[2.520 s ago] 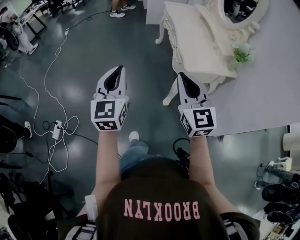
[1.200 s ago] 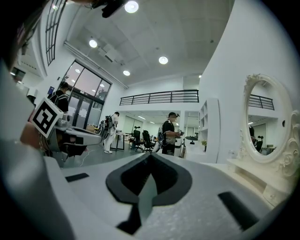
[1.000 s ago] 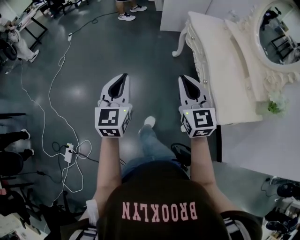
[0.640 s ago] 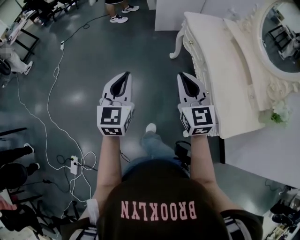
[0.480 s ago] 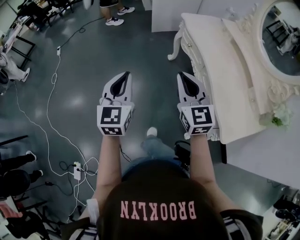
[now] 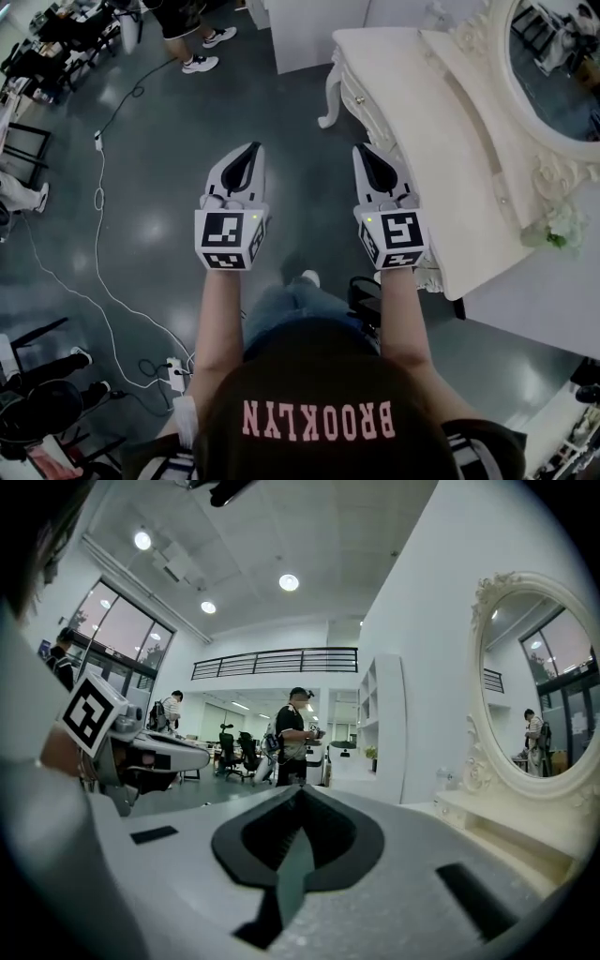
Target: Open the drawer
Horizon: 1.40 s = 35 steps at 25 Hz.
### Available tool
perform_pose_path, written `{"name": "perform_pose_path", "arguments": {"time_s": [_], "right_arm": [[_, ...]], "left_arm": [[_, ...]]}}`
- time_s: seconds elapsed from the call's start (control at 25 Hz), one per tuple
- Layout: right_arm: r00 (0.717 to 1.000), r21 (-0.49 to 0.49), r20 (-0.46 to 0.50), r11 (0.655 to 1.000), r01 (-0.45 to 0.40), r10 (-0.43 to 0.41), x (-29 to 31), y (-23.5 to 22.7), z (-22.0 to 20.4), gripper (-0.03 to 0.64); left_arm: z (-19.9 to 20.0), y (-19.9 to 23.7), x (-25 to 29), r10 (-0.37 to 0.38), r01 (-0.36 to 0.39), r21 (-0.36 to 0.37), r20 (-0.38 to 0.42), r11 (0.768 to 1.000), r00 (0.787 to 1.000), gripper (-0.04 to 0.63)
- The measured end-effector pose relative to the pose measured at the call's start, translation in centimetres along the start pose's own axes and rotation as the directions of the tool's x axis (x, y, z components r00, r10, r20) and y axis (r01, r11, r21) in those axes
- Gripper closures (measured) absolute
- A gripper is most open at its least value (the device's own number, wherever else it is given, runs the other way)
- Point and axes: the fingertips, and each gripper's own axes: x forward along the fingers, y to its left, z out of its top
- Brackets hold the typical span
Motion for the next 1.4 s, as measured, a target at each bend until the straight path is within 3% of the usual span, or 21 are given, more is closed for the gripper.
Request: {"name": "perform_pose_path", "arguments": {"time_s": [0.4, 0.6, 0.84, 1.04, 1.2, 1.4], "right_arm": [[0.99, -0.006, -0.021, 0.991, 0.136, -0.137, 2.0, -4.9, -0.6, 0.62], [0.97, -0.01, -0.04, 0.971, 0.239, -0.239, 3.3, -6.7, -1.0, 0.62], [0.93, 0.006, -0.063, 0.932, 0.364, -0.363, 7.2, -8.4, -0.9, 0.62], [0.876, 0.045, -0.099, 0.877, 0.478, -0.472, 10.7, -9.8, -1.3, 0.62], [0.842, 0.071, -0.133, 0.842, 0.535, -0.523, 13.2, -9.8, -2.1, 0.62], [0.782, 0.081, -0.177, 0.783, 0.616, -0.597, 16.0, -10.1, -3.2, 0.62]], "left_arm": [[0.7, -0.4, 7.5, -0.132, 0.131, 0.013, 0.017, 0.991, 0.991, 0.591], [0.6, 0.2, 11.3, -0.225, 0.224, 0.033, 0.021, 0.974, 0.974, 0.591], [0.5, 2.3, 16.4, -0.349, 0.349, 0.059, -0.008, 0.935, 0.937, 0.591], [0.7, 4.4, 20.6, -0.44, 0.439, 0.082, -0.008, 0.895, 0.898, 0.591], [0.3, 6.7, 24.0, -0.479, 0.479, 0.055, -0.003, 0.876, 0.878, 0.591], [-0.2, 8.4, 27.9, -0.557, 0.557, 0.049, -0.017, 0.829, 0.83, 0.591]]}}
